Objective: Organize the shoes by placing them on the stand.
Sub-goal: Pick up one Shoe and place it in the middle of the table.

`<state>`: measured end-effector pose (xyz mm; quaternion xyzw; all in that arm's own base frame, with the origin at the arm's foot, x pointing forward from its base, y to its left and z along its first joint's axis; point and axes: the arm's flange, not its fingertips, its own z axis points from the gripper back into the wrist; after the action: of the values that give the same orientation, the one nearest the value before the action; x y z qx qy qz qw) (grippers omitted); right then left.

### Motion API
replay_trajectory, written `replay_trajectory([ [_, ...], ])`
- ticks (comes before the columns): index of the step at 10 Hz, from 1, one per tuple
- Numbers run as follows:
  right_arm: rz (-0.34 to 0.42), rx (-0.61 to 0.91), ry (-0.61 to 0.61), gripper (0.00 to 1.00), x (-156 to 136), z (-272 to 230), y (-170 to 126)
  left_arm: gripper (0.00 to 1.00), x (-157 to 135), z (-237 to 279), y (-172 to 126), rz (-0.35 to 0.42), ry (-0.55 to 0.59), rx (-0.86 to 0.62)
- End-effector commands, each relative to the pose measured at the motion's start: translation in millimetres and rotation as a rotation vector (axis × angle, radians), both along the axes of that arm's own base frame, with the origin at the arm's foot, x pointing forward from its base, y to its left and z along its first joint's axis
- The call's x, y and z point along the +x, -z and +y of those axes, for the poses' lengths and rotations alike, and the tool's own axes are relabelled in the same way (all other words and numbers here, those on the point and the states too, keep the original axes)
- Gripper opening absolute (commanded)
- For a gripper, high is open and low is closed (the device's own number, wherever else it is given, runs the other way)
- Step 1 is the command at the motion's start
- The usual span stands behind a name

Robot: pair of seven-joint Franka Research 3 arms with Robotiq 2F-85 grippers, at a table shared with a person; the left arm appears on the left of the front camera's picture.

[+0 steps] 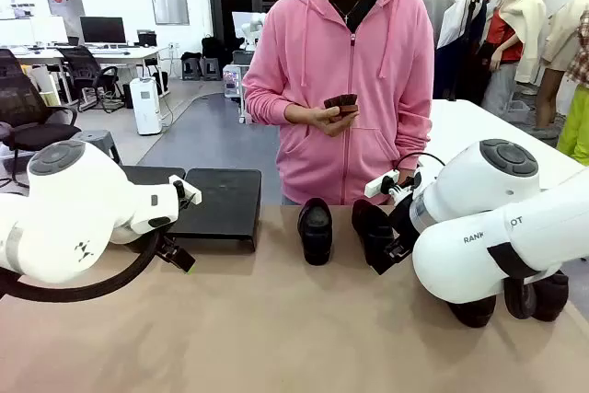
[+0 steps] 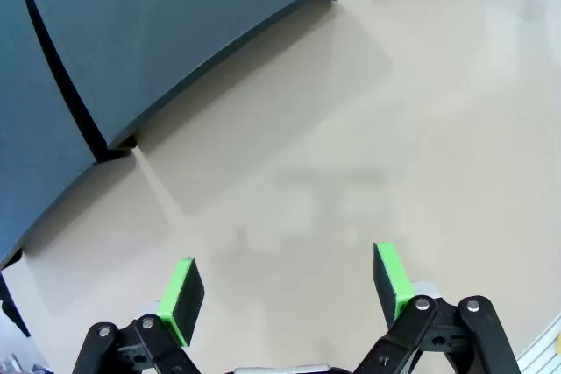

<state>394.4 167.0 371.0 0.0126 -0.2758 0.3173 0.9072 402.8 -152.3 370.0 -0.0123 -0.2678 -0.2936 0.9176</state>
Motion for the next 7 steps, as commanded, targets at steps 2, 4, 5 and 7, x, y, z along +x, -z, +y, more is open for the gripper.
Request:
replay_trajectory([
  [2,0.0,0.0,0.0,1.0,0.0,0.0,0.0,1.0,0.0,0.0,-0.1,0.0,0.0,0.0],
  [4,0.0,0.0,0.0,1.0,0.0,0.0,0.0,1.0,0.0,0.0,-0.1,0.0,0.0,0.0],
  [5,0.0,0.0,0.0,1.0,0.0,0.0,0.0,1.0,0.0,0.0,-0.1,0.0,0.0,0.0],
  [7,0.0,0.0,0.0,1.0,0.0,0.0,0.0,1.0,0.0,0.0,-0.1,0.0,0.0,0.0],
])
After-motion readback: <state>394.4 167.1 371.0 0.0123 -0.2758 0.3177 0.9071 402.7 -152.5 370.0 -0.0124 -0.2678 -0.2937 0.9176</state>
